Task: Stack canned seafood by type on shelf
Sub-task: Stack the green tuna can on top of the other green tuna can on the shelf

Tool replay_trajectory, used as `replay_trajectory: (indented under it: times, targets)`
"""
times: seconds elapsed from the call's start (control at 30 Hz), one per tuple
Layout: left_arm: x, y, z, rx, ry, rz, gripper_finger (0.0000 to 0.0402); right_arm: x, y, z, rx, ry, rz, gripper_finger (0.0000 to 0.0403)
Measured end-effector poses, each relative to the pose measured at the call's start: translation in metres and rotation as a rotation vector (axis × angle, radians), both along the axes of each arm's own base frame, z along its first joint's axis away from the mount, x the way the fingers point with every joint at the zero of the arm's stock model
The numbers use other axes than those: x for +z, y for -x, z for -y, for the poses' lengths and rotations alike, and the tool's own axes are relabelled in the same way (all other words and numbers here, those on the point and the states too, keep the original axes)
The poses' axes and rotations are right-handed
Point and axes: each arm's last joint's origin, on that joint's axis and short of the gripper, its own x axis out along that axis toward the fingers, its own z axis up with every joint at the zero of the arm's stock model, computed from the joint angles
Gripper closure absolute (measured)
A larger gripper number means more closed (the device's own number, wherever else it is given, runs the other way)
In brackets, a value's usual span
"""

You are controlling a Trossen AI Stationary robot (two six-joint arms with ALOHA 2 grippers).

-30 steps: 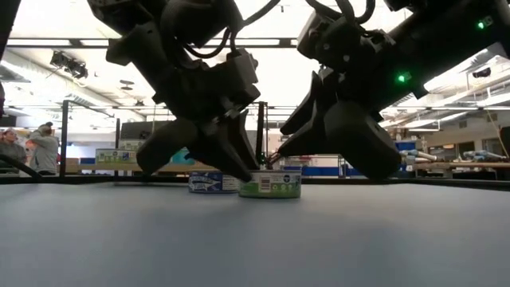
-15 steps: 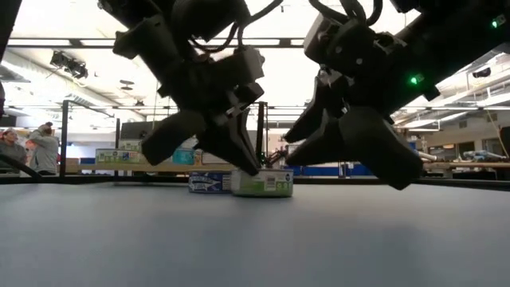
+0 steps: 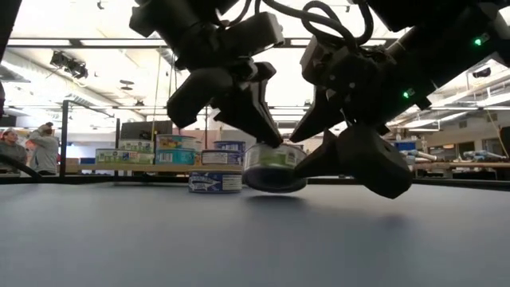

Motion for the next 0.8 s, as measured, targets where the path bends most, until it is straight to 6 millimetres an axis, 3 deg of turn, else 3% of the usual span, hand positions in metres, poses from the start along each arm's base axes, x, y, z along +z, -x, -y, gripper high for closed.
replay_trajectory:
  times: [0.27, 0.8]
  targets:
    - [0.003, -0.003, -0.005, 0.017, 0.034, 0.018, 0.0401, 0.000, -0.003, 0.006, -0.013, 0.001, 0.003, 0.0133]
    - [0.014, -0.003, -0.009, 0.037, 0.090, 0.062, 0.0398, 0.001, -0.006, 0.009, -0.027, -0.017, 0.026, 0.0274]
